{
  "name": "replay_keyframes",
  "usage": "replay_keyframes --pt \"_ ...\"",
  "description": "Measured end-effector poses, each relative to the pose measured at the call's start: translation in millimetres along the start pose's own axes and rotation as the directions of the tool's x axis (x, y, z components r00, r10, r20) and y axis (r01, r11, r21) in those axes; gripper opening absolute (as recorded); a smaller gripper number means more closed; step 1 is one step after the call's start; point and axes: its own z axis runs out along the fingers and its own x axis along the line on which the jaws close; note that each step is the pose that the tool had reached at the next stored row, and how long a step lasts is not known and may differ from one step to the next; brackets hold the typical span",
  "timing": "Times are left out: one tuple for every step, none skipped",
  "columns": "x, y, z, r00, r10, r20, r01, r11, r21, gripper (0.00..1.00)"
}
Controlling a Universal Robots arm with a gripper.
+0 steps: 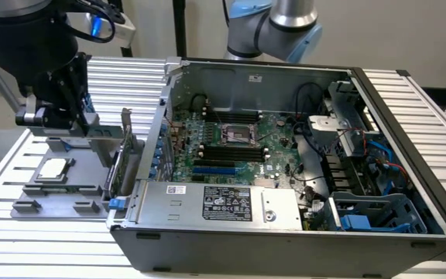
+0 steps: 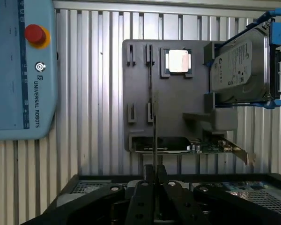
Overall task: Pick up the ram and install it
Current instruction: 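Pick up the ram and move it above insertion slot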
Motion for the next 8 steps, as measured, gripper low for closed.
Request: replay_keyframes --pt "-0.3 -4.1 -1.3 1.0000 0.000 0.0009 0.000 1.0000 0.0000 0.14" --pt "-0.6 -8.3 -2.3 1.0000 0.000 0.0016 0.000 1.0000 -0.0001 0.14" --pt "-0.9 -13.2 -3.1 1.0000 0.000 0.0023 0.000 1.0000 0.0000 0.14" --pt "-1.2 -17.6 -3.7 1.0000 0.000 0.0027 0.000 1.0000 -0.0001 0.14" --pt "-1.5 -22.1 -4.2 1.0000 0.000 0.0029 0.000 1.0000 -0.0002 0.14" --pt "-1.9 -26.6 -4.7 1.0000 0.000 0.0030 0.000 1.0000 -0.0002 0.14" --pt "-2.3 -31.1 -5.2 1.0000 0.000 0.0031 0.000 1.0000 -0.0001 0.14" --pt "-2.7 -35.6 -5.6 1.0000 0.000 0.0032 0.000 1.0000 -0.0001 0.14"
